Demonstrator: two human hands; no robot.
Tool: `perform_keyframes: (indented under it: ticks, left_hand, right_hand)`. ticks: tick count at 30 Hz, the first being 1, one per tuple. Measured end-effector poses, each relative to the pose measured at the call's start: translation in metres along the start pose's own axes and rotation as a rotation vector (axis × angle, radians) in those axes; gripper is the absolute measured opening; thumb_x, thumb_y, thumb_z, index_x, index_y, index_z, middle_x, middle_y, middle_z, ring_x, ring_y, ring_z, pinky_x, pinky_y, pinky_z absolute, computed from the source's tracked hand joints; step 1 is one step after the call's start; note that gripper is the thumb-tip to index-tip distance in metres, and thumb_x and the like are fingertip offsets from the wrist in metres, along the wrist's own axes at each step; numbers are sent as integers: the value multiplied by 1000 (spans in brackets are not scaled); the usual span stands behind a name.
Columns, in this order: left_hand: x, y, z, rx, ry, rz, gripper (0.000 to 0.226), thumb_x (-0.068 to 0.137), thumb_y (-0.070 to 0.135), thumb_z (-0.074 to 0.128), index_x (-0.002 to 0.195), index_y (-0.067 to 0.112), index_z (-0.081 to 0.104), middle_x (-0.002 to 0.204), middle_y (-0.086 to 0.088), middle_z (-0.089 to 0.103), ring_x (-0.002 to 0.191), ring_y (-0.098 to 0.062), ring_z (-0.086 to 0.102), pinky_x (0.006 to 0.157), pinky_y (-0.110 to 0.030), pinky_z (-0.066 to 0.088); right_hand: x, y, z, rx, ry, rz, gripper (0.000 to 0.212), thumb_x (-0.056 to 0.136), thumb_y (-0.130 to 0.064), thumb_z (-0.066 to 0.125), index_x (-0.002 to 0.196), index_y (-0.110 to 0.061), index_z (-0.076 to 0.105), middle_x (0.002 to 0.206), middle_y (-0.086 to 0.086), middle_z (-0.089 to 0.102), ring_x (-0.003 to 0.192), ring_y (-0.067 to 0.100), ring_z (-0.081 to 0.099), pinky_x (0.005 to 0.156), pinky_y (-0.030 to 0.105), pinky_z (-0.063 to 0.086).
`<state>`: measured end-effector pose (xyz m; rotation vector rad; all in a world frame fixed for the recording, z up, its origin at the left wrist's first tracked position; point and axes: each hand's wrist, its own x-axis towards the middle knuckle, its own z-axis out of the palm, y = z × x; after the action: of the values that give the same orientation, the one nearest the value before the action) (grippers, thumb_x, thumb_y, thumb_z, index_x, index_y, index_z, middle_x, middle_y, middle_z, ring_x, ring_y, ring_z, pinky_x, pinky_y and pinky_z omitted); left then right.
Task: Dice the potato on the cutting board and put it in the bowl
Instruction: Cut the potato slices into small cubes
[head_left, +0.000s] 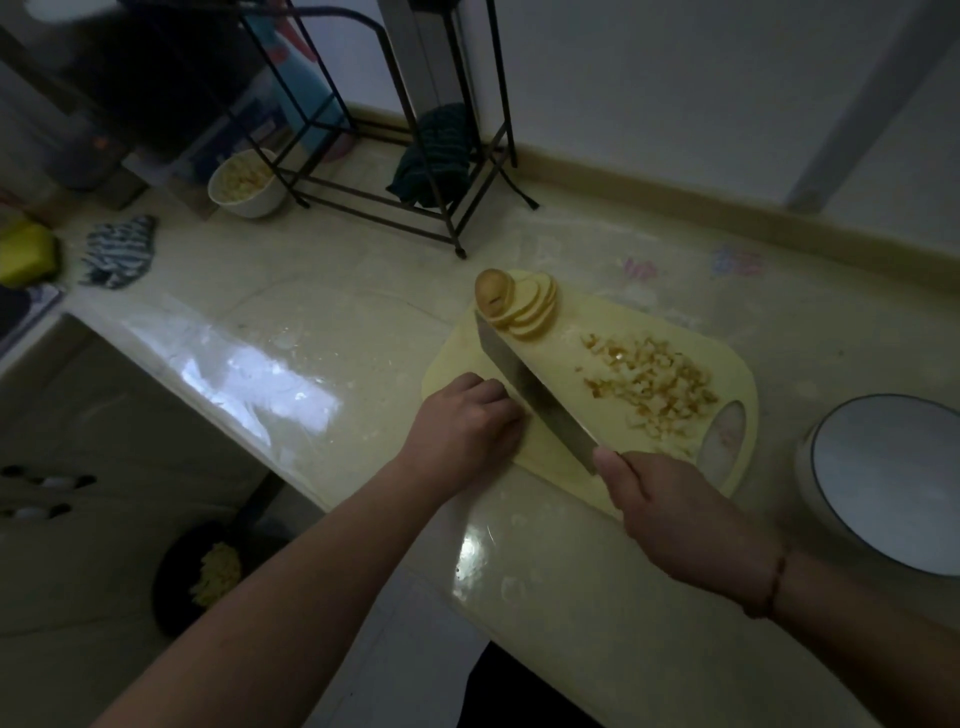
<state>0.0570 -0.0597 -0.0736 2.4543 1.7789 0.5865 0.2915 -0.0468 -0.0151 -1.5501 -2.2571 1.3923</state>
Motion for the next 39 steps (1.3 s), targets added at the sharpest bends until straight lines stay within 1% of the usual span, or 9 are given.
perform_keyframes:
  ticks: [2, 7, 9, 13, 16, 22, 32, 36, 39]
  left_hand:
    - [0, 2, 0, 6, 1, -16, 24, 88, 27, 57, 81, 12, 74, 74, -5, 62, 67, -28, 58, 54, -35, 52]
    - [-1, 4, -4, -8, -13, -29, 27, 88, 29, 57, 84, 12, 77, 81, -5, 67, 73, -29, 63, 52, -32, 52]
    - [-2, 2, -5, 5, -23, -3, 28, 88, 29, 56, 86, 11, 78, 83, -6, 69, 76, -30, 65, 52, -31, 53]
    - [-4, 2, -4, 49, -14, 13, 27, 87, 23, 53, 84, 10, 77, 83, -7, 70, 73, -30, 65, 52, -32, 52]
    - [-6, 7, -4, 62, 3, -11, 30, 85, 21, 49, 79, 9, 76, 80, -6, 70, 69, -30, 64, 49, -32, 51]
    - [-2, 10, -10, 52, 5, -7, 25, 79, 20, 50, 71, 10, 72, 74, -6, 67, 63, -29, 62, 48, -27, 46]
    - [-1, 0, -7, 46, -59, -19, 25, 81, 27, 54, 77, 17, 77, 78, -2, 69, 68, -27, 62, 52, -28, 51]
    - [-1, -2, -8, 20, -65, -10, 20, 80, 25, 57, 72, 16, 73, 71, -3, 64, 62, -27, 58, 49, -30, 49]
    - [-3, -4, -6, -8, -52, -8, 19, 81, 25, 58, 74, 16, 73, 71, -3, 63, 61, -27, 57, 50, -29, 48]
  right_hand:
    - [-4, 1, -6, 33, -7, 24, 53, 99, -46, 28, 63, -12, 47, 64, 9, 59, 59, 17, 52, 70, 38, 44]
    - [-9, -7, 1, 20, 11, 7, 54, 98, -49, 30, 62, -13, 50, 62, 5, 60, 65, 20, 58, 71, 37, 44]
    - [-13, -9, 3, 24, 13, -10, 54, 98, -49, 31, 62, -13, 48, 60, 3, 58, 65, 18, 57, 72, 38, 43]
    - [-21, -11, 7, 29, 13, -32, 52, 97, -50, 32, 60, -16, 43, 55, -2, 49, 56, 10, 47, 61, 31, 34]
    - [-24, -12, 9, 21, 30, -44, 50, 97, -50, 32, 60, -18, 42, 55, -3, 46, 55, 10, 45, 56, 26, 30]
    - [-29, -8, 13, 19, 46, -61, 50, 96, -51, 33, 61, -17, 44, 54, -3, 47, 54, 9, 45, 57, 26, 27]
    - [-30, -7, 14, 20, 39, -42, 50, 96, -54, 29, 64, -19, 46, 57, -4, 50, 56, 7, 47, 57, 16, 37]
    - [-28, -7, 12, 19, 26, -47, 50, 96, -52, 29, 63, -18, 45, 56, -4, 49, 55, 8, 47, 55, 16, 35]
    - [-26, -6, 11, -3, 16, -54, 51, 95, -53, 27, 63, -17, 46, 58, -3, 51, 56, 8, 48, 56, 24, 30]
